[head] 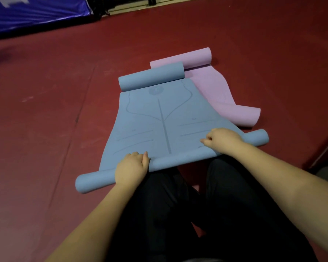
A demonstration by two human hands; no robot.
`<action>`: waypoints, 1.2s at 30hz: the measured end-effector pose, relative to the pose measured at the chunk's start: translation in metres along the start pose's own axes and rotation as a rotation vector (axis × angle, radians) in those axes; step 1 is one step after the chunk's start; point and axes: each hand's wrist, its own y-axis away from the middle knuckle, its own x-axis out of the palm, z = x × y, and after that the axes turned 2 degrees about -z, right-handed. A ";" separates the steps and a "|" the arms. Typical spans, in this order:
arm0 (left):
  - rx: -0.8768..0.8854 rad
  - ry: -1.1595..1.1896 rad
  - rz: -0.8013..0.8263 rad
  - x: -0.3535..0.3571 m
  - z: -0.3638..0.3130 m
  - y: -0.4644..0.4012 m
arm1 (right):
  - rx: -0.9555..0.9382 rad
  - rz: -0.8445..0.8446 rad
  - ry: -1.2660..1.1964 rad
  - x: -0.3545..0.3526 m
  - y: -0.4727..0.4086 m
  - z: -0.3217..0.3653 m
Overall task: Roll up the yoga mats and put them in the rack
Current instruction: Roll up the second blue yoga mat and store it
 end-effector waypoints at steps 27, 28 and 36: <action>0.047 -0.227 0.116 -0.014 -0.007 -0.021 | 0.027 0.028 0.100 -0.012 -0.002 0.007; 0.027 -0.207 0.139 -0.018 -0.008 -0.027 | 0.026 0.050 0.101 -0.018 -0.001 0.006; -0.018 -0.116 0.459 -0.021 -0.019 -0.022 | 0.017 0.292 0.094 -0.033 0.014 -0.011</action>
